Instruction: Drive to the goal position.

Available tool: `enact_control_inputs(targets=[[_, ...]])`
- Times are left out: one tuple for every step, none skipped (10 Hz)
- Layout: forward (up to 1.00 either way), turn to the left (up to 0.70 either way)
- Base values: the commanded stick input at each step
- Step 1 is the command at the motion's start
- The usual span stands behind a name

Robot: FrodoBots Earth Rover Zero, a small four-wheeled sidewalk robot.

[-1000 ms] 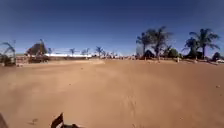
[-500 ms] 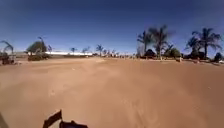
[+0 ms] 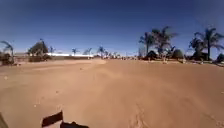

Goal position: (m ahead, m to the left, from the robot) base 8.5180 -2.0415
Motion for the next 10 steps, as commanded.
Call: enact_control_inputs(targets=[[0.70, 0.00], [0.70, 0.00], [0.70, 0.00], [0.70, 0.00], [0.70, 0.00], [0.70, 0.00], [0.70, 0.00], [0.70, 0.00], [0.70, 0.00], [0.70, 0.00]])
